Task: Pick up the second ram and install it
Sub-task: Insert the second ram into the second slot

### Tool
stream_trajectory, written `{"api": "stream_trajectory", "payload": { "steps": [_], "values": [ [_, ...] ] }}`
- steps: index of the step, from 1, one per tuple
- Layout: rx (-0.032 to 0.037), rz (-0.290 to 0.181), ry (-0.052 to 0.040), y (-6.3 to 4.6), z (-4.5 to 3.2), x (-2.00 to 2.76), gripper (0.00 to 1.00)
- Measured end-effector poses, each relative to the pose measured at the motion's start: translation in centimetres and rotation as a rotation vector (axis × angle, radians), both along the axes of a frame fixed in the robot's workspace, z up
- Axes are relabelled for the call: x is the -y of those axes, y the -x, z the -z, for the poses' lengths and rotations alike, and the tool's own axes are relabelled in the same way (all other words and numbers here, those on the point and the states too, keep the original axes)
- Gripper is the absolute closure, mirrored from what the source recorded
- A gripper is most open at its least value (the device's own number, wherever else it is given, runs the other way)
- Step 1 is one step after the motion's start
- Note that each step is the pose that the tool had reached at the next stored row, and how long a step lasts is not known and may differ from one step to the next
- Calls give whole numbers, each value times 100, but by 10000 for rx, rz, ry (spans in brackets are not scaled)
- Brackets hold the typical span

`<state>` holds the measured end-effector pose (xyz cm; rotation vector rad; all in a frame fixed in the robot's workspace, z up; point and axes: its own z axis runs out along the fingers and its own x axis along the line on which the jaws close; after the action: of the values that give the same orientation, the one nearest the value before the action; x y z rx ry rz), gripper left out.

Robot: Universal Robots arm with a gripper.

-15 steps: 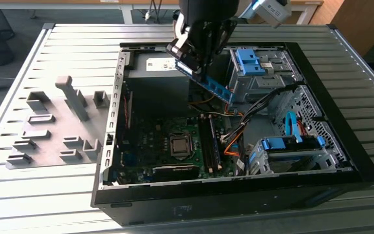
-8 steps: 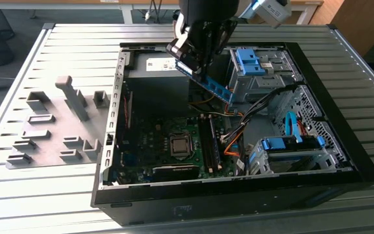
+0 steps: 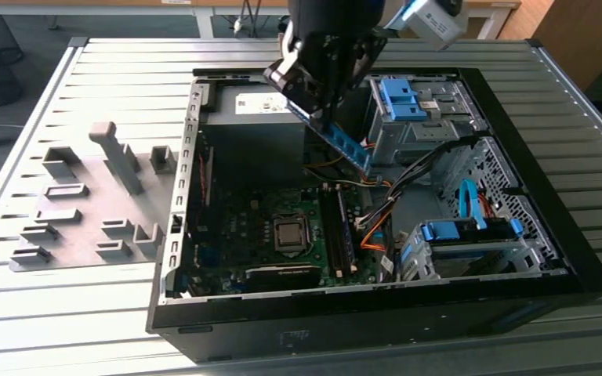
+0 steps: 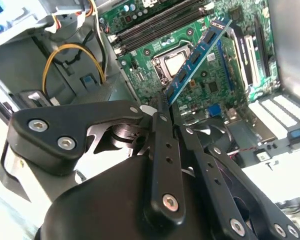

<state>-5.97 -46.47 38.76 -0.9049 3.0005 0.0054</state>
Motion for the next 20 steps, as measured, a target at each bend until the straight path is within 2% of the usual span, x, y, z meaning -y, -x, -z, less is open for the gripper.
{"api": "stream_trajectory", "payload": {
  "steps": [20],
  "values": [
    [0, 3622, 30, 0, 30, 0, 86]
  ]
}}
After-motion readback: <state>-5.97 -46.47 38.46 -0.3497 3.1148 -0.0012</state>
